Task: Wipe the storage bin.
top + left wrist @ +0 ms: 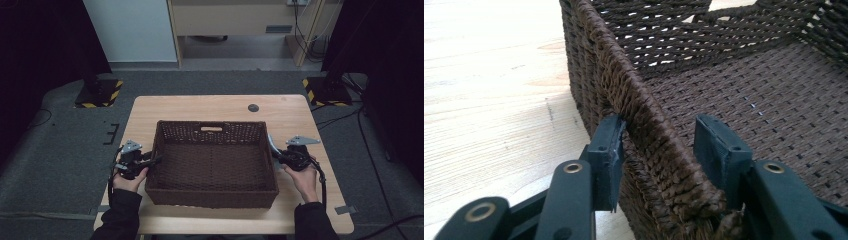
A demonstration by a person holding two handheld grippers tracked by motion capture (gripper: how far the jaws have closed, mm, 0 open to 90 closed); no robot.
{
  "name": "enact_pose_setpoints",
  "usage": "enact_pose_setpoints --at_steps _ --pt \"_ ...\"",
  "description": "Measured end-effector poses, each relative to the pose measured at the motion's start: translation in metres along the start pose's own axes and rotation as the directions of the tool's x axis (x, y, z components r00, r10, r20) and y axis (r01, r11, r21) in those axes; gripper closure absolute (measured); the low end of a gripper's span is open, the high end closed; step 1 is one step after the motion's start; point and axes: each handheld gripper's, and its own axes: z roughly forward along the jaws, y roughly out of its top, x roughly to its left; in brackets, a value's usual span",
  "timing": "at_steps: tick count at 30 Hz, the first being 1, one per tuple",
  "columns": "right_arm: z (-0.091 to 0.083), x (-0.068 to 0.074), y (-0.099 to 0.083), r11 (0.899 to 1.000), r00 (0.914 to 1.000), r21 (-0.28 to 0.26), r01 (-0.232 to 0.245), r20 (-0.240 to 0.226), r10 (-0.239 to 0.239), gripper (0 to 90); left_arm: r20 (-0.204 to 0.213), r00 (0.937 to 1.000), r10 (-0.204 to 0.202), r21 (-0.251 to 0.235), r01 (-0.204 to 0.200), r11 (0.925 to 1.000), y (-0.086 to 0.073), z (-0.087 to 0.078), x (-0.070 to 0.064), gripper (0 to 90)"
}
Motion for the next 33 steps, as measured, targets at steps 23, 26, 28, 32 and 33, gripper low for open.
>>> enact_pose_setpoints --at_steps 23,26,28,32,33 --pt "-0.026 0.013 0.011 0.994 0.9982 -0.097 0.053 -0.023 -0.055 82.9 -0.052 0.9979 -0.038 -0.025 0.037 0.9990 0.006 0.006 0.005 60.1" --pt "-0.013 0.010 0.003 0.999 0.9990 -0.021 0.044 -0.009 -0.044 82.9 -0.052 0.9978 -0.041 -0.028 0.039 0.9988 0.008 0.008 0.008 59.1" --pt "-0.005 0.006 -0.004 0.999 0.9997 0.022 0.024 -0.008 -0.024 82.9 -0.055 0.9976 -0.042 -0.028 0.041 0.9988 0.009 0.010 0.009 58.7" --pt "0.009 0.005 -0.011 0.996 0.9999 0.087 0.012 -0.009 -0.012 82.9 -0.062 0.9971 -0.044 -0.033 0.042 0.9985 0.010 0.011 0.009 58.2" --pt "0.008 0.006 -0.008 0.997 0.9998 0.074 0.017 -0.007 -0.017 83.0 -0.068 0.9972 -0.032 -0.029 0.030 0.9991 0.010 0.010 0.008 58.0"
